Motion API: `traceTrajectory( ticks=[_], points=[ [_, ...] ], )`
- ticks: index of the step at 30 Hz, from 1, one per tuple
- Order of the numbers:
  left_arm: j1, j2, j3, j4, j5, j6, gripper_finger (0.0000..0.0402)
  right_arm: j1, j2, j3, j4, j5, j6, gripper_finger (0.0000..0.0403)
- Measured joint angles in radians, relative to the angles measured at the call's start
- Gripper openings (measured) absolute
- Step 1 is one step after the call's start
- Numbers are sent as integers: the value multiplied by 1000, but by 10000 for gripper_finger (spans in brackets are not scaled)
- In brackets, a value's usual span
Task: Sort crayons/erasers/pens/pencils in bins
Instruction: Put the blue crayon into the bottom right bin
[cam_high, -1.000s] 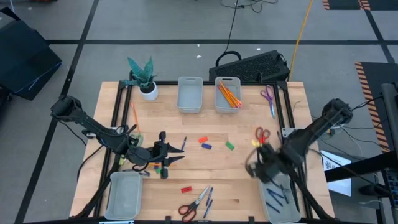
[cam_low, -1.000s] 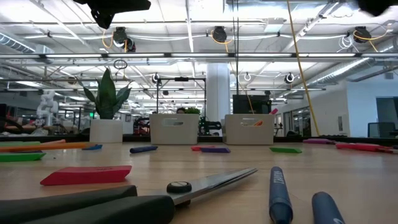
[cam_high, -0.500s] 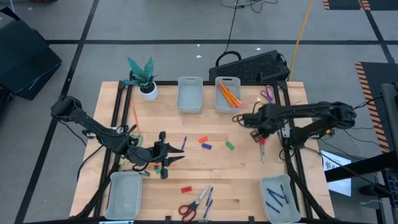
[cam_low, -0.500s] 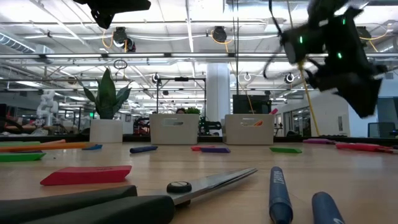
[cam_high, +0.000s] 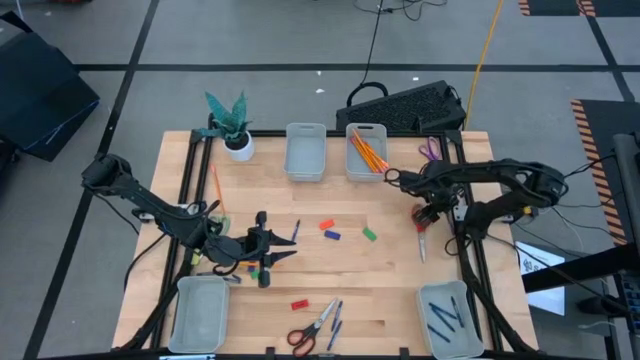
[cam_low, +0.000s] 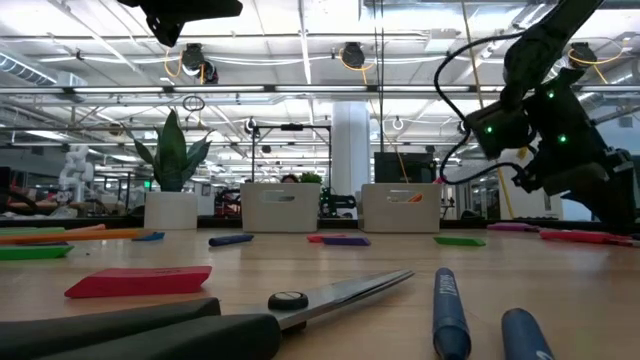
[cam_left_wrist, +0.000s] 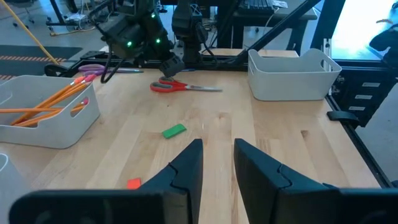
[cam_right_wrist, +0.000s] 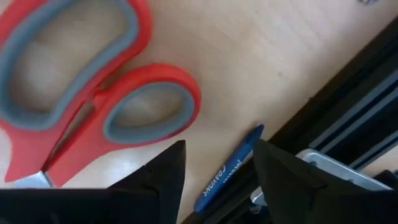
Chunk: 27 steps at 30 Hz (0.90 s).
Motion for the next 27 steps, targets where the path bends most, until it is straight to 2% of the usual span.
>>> traceTrajectory(
  ticks=[3,8,12,19,27],
  points=[
    [0,0,0,0,0,0,95,-37,41,0,3,-17,-42,185],
    [0,0,0,0,0,0,95,-134,136,6,-3,-109,-124,178],
    [0,0,0,0,0,0,95,-198,204,43,-73,-108,-197,171],
    [0,0,0,0,0,0,95,-209,180,109,-157,-108,-190,169],
    [0,0,0,0,0,0,95,-237,205,55,-102,-121,-215,169]
  ],
)
